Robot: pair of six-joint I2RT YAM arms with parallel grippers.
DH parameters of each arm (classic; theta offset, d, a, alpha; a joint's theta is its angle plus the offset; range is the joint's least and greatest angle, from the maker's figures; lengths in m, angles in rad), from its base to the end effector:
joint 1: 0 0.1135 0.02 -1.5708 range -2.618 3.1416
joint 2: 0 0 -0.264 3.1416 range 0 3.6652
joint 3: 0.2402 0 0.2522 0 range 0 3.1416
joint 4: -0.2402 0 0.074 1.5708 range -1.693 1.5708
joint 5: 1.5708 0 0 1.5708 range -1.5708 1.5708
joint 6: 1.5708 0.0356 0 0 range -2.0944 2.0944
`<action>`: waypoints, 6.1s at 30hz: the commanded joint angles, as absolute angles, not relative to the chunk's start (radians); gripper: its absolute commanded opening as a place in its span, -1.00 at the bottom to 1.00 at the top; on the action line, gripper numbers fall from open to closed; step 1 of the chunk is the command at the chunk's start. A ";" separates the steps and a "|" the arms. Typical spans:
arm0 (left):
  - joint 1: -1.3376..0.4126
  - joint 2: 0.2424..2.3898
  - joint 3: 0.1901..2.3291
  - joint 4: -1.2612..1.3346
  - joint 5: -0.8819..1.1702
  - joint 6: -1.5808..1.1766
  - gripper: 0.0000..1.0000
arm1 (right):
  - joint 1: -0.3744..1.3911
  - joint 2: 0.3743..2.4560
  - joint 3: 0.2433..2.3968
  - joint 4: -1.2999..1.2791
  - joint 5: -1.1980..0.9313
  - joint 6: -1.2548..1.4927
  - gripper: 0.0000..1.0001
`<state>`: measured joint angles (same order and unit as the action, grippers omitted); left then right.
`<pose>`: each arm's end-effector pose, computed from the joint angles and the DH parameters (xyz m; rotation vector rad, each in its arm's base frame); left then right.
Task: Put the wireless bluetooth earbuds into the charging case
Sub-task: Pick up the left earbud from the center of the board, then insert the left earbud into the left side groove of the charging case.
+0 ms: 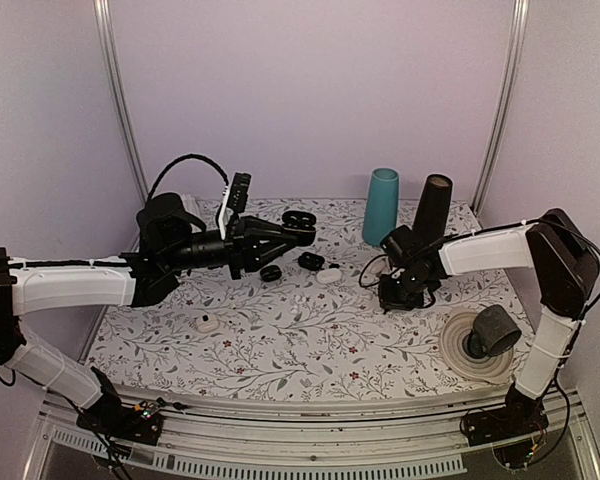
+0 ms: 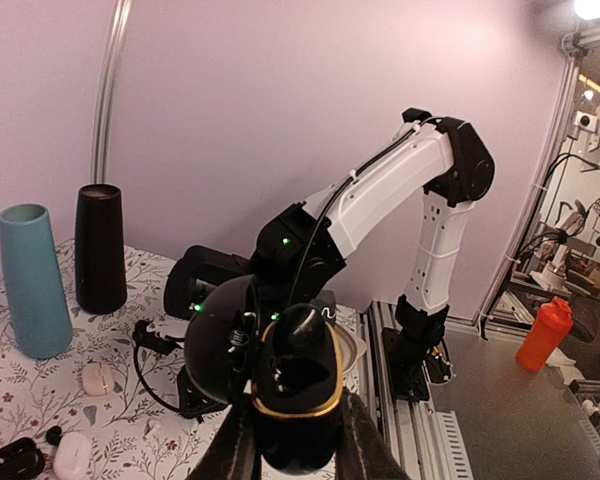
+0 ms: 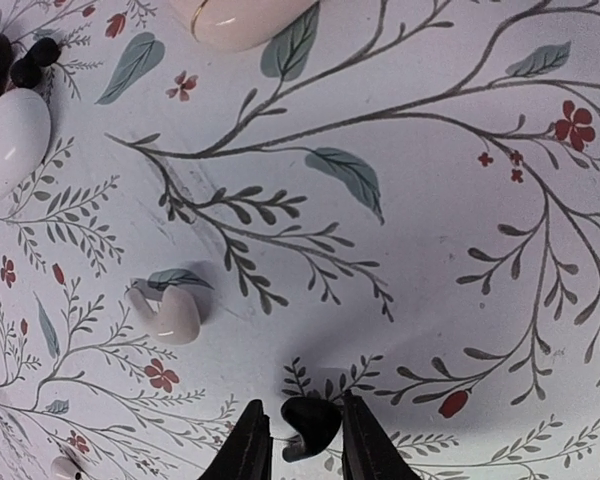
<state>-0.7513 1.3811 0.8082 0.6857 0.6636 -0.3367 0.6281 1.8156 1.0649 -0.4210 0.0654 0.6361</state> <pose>0.2116 -0.2276 0.3019 0.8919 1.3749 -1.3369 0.2818 0.2018 0.1455 0.0294 2.7700 0.2579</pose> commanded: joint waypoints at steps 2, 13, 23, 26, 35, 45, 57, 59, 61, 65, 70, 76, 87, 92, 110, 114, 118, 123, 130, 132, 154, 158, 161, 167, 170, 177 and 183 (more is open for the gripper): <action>-0.739 1.379 0.801 0.710 0.654 -0.330 -1.00 | 0.647 1.864 1.121 -0.448 0.073 0.612 -0.49; -0.739 1.375 0.794 0.713 0.648 -0.328 -1.00 | 0.677 1.913 1.180 -0.532 0.152 0.590 -0.49; -0.739 1.374 0.792 0.712 0.644 -0.328 -1.00 | 0.711 1.961 1.237 -0.601 0.211 0.577 -0.49; -0.738 1.373 0.792 0.712 0.642 -0.327 -1.00 | 0.715 1.968 1.244 -0.609 0.220 0.576 -0.49; -0.738 1.364 0.783 0.707 0.608 -0.321 -1.00 | 0.717 1.953 1.234 -0.604 0.218 0.572 -0.68; -0.729 1.361 0.757 0.708 0.541 -0.332 -1.00 | 0.716 1.792 1.168 -0.509 0.236 0.578 -0.74; -0.729 1.450 0.712 0.825 0.538 -0.405 -1.00 | 0.735 1.522 1.096 -0.356 0.244 0.539 -0.77; -0.732 1.470 0.710 0.846 0.539 -0.421 -1.00 | 0.749 1.485 1.097 -0.338 0.251 0.529 -0.77; -0.736 1.491 0.712 0.867 0.540 -0.431 -1.00 | 0.765 1.453 1.098 -0.319 0.257 0.521 -0.77; -0.748 1.525 0.719 0.896 0.540 -0.441 -1.00 | 0.802 1.395 1.100 -0.276 0.259 0.500 -0.77; -0.763 1.554 0.733 0.912 0.551 -0.446 -1.00 | 0.852 1.340 1.108 -0.213 0.248 0.469 -0.75; -0.782 1.580 0.750 0.915 0.561 -0.448 -1.00 | 0.908 1.307 1.126 -0.138 0.231 0.435 -0.73; -0.814 1.617 0.792 0.911 0.605 -0.449 -1.00 | 1.013 1.321 1.173 -0.037 0.223 0.358 -0.70; -0.821 1.621 0.803 0.910 0.620 -0.449 -1.00 | 1.039 1.337 1.193 -0.020 0.209 0.343 -0.70; -0.837 1.599 0.831 0.889 0.666 -0.439 -1.00 | 1.094 1.409 1.201 0.038 0.119 0.286 -0.69; -0.837 1.591 0.835 0.884 0.666 -0.435 -1.00 | 1.096 1.411 1.201 0.032 0.124 0.283 -0.69; -0.837 1.584 0.840 0.876 0.666 -0.429 -1.00 | 1.096 1.411 1.200 0.026 0.135 0.278 -0.69; -0.838 1.573 0.845 0.865 0.666 -0.421 -1.00 | 1.098 1.415 1.201 0.019 0.141 0.273 -0.69; -0.838 1.565 0.847 0.858 0.664 -0.415 -1.00 | 1.100 1.417 1.199 0.013 0.147 0.269 -0.69; -0.839 1.563 0.848 0.855 0.665 -0.416 -1.00 | 1.100 1.418 1.200 0.013 0.147 0.266 -0.69; -0.838 1.538 0.853 0.839 0.649 -0.402 -1.00 | 1.110 1.437 1.201 -0.006 0.154 0.254 -0.69; -0.838 1.539 0.853 0.835 0.639 -0.398 -1.00 | 1.117 1.441 1.201 0.005 0.126 0.253 -0.68; -0.838 1.537 0.853 0.830 0.629 -0.395 -1.00 | 1.118 1.443 1.201 0.012 0.110 0.256 -0.67; -0.838 1.537 0.853 0.827 0.625 -0.392 -1.00 | 1.120 1.445 1.202 0.016 0.105 0.263 -0.67; -0.838 1.534 0.852 0.827 0.621 -0.391 -1.00 | 1.120 1.444 1.201 0.013 0.112 0.264 -0.67; -0.837 1.518 0.845 0.827 0.601 -0.381 -1.00 | 1.119 1.438 1.201 0.000 0.132 0.264 -0.66; -0.835 1.507 0.844 0.820 0.586 -0.370 -1.00 | 1.120 1.434 1.200 -0.004 0.121 0.258 -0.64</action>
